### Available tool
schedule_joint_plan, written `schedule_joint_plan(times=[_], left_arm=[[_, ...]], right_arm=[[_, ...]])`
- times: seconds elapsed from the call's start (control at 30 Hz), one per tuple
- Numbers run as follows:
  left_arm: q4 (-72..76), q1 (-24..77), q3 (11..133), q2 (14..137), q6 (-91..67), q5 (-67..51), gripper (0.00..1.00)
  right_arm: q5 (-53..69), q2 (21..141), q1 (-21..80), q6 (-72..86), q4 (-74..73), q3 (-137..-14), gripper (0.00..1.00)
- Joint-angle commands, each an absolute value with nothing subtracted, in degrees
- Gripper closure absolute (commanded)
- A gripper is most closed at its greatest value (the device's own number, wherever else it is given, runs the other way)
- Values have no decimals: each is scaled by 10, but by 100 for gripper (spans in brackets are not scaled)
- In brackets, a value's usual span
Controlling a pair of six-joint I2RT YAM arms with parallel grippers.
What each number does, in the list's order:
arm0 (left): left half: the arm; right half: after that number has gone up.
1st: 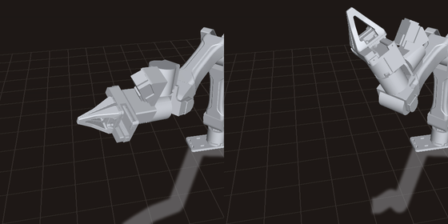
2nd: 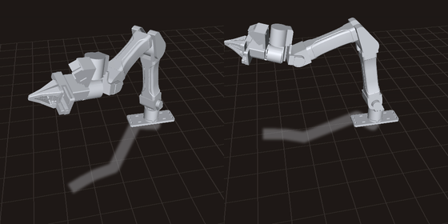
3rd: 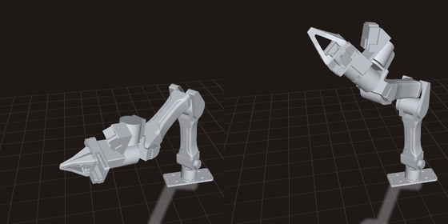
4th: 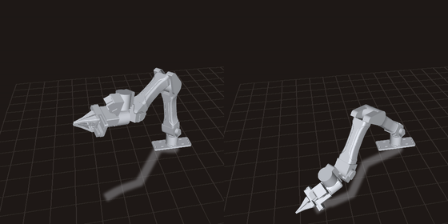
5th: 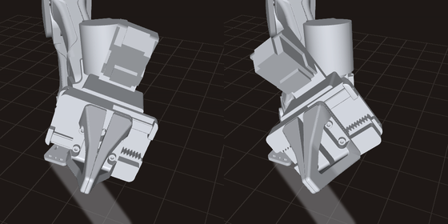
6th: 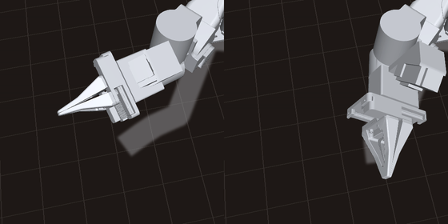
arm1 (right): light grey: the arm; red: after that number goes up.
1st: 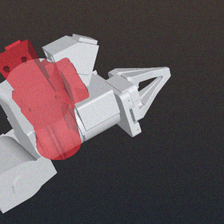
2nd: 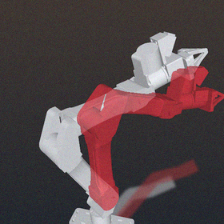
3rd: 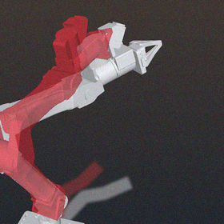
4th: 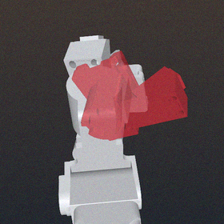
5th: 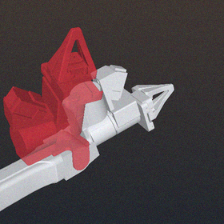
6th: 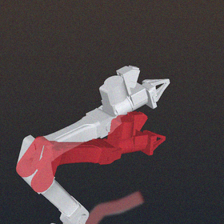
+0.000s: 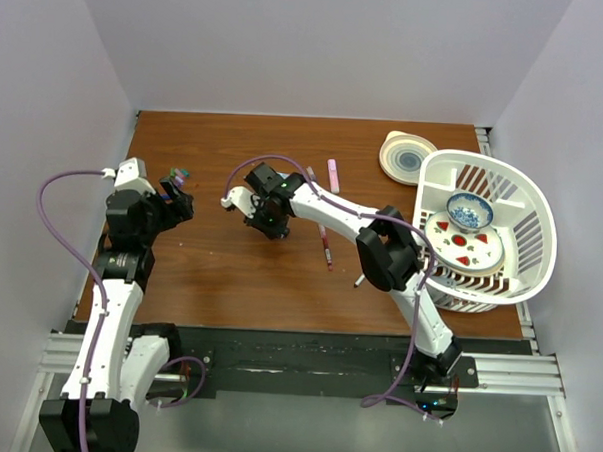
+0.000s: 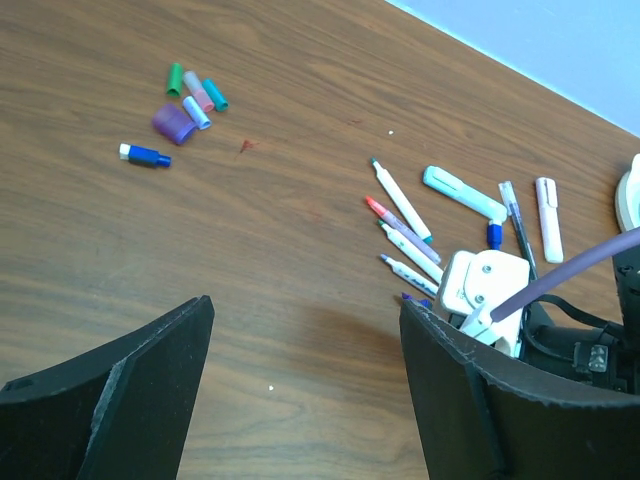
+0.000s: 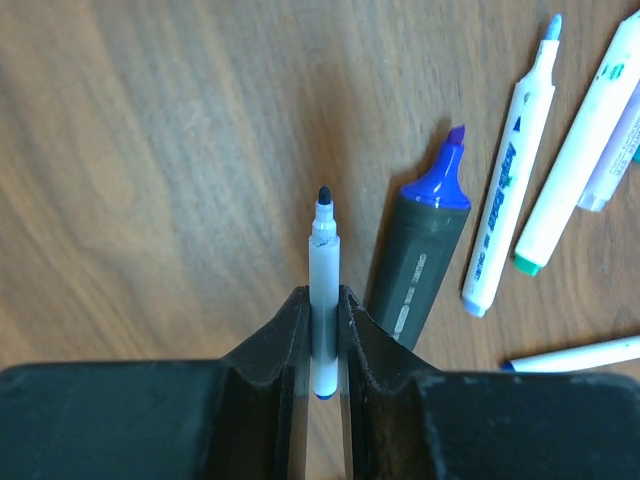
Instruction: Open the pen caps
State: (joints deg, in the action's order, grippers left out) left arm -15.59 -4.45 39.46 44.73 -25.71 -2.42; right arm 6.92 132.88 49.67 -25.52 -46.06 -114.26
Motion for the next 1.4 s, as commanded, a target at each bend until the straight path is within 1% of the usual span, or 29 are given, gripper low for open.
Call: schedule_joint_plan(times=[0.0,0.07,0.23,0.37,0.63,0.73,0.87,0.9,0.97,1.0,1.03,1.1,1.23,1.3,1.37], left_arm=[[-150,-42,396,435,-251,-2,19],[-150,-42,396,432,-252,-2,19],[-149,-42,395,435,-251,-2,19],[-149,-43,395,440,-250,-8,19],[-137,-43,391,437,-237,-34,19],[-125,-43,387,441,-230,-68,18],[-106,-42,379,443,-223,-130,17],[-104,-43,378,444,-222,-138,17],[-96,-42,374,448,-221,-160,17],[-96,-43,373,448,-220,-164,17],[-93,-42,372,449,-219,-167,17],[-90,-42,371,449,-219,-171,17],[-88,-42,371,453,-218,-177,17],[-88,-42,371,450,-218,-178,17],[-90,-42,371,445,-217,-174,17]], right_arm=[[33,1345,505,-244,-460,-1182,84],[23,1355,509,-242,-460,-1196,83],[-15,1368,521,-236,-450,-1209,72],[-54,1369,523,-234,-447,-1219,66],[-54,1301,523,-235,-455,-1199,65],[-52,1257,522,-231,-455,-1179,65],[-33,1209,508,-218,-445,-1145,57],[-27,1202,501,-213,-442,-1139,50],[-24,1193,481,-191,-428,-1124,44],[-18,1193,471,-180,-424,-1121,38],[-18,1193,454,-149,-408,-1114,36],[-14,1194,433,-109,-390,-1107,28],[-31,1206,383,25,-342,-1091,26],[-35,1221,376,50,-338,-1092,26],[-32,1235,374,55,-334,-1092,29]])
